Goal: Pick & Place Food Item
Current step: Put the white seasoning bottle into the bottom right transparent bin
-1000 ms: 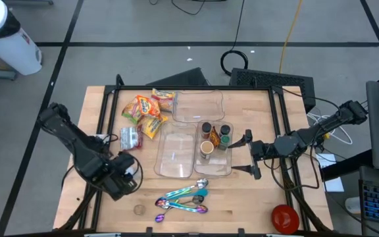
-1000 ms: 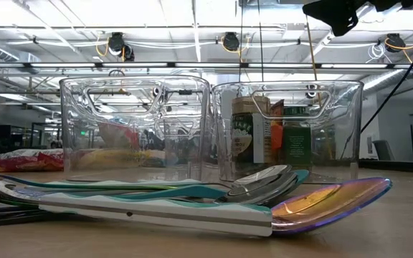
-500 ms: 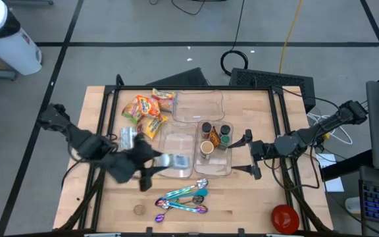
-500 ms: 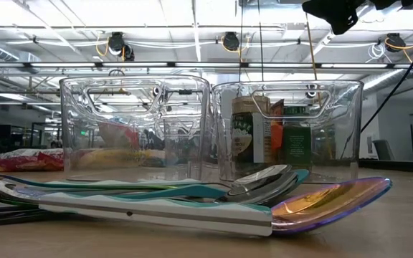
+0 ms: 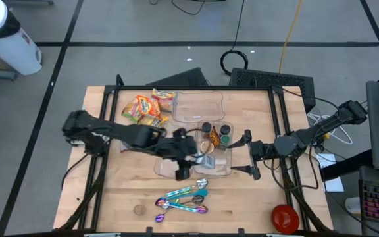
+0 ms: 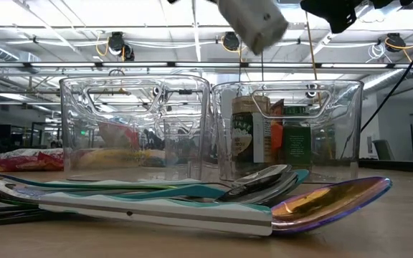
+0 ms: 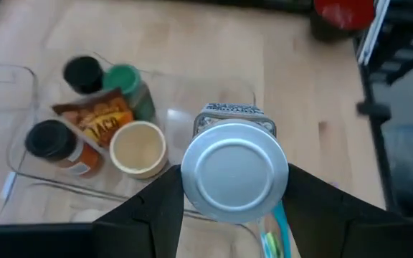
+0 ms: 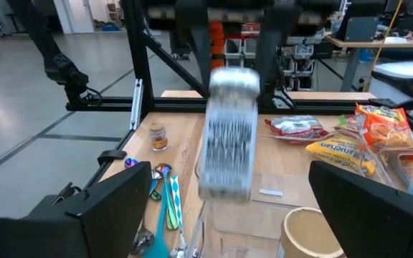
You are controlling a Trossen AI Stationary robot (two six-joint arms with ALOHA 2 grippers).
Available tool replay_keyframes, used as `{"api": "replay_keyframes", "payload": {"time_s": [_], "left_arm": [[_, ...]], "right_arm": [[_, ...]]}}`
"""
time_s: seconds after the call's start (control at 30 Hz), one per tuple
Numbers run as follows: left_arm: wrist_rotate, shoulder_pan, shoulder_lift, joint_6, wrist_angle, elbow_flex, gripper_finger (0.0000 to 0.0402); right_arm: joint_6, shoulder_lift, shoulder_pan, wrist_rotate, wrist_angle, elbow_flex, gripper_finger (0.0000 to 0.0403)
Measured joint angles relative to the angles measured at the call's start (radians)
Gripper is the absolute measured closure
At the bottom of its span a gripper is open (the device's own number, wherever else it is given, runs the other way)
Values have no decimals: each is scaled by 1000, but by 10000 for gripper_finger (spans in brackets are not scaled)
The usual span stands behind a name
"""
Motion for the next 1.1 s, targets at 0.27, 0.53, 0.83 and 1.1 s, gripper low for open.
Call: {"api": "replay_keyframes", "payload": {"time_s": [0.27,0.53,0.83,1.1], "left_arm": [[4,55,197,13,-214,152,196],[28,61,284,24,-224,153,196],[58,63,331,26,-209,145,196],[57,63,361,36,-172,145,185]], "right_arm": [[0,0,0,0,-1,0,30],[0,0,0,0,-1,0,30],[0,0,0,0,-5,0,30],[0,0,0,1,-10,0,30]]}}
